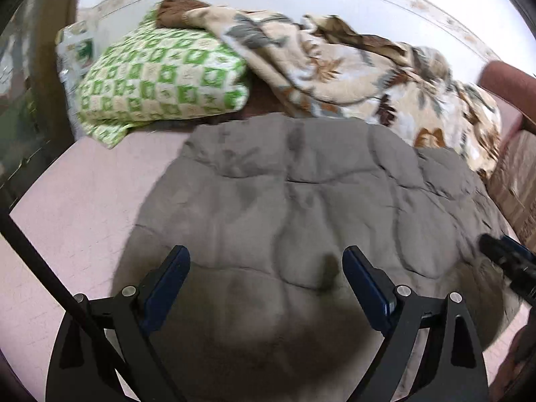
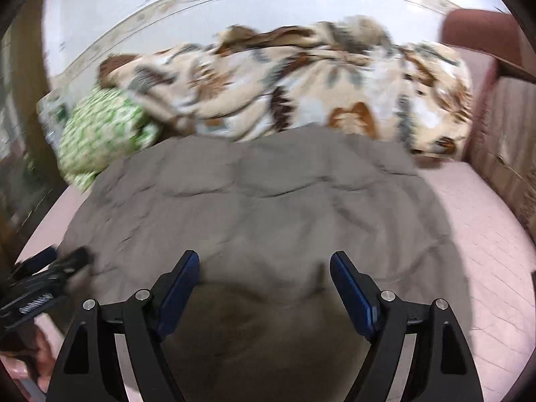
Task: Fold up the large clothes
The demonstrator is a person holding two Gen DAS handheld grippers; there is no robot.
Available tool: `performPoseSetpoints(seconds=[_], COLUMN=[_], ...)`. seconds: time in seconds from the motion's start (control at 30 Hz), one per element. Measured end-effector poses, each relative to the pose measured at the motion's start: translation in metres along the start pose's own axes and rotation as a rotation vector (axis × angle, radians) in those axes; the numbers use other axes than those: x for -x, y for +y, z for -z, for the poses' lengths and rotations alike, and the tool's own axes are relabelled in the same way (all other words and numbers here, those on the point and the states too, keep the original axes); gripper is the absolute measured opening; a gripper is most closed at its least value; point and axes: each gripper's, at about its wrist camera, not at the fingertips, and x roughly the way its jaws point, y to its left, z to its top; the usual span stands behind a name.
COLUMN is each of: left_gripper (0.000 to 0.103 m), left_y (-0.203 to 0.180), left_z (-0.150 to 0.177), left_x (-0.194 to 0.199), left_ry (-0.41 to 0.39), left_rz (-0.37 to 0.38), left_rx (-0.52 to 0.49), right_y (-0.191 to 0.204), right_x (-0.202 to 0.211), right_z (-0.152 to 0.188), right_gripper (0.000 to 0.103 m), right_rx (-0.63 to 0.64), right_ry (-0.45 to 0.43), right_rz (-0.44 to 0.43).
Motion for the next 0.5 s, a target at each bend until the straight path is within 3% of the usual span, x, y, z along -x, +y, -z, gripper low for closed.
performPoseSetpoints(seconds=[0.2, 0.5], left_gripper=[0.092, 0.094], left_y=[0.021, 0.018], left_z=[0.006, 0.009], left_x=[-0.029, -0.032], left_ry=[0.129, 0.130], left_rz=[-0.027, -0.048], left_rx=[0.092, 0.070], right_y=[-0.056, -0.062], right_x=[-0.018, -0.036], right_z=[0.004, 0.012], right_gripper=[0.084, 0.085], right_rx=[-0.215, -0.254], right_ry=[0.081, 0.148], right_rz=[0.068, 0.061])
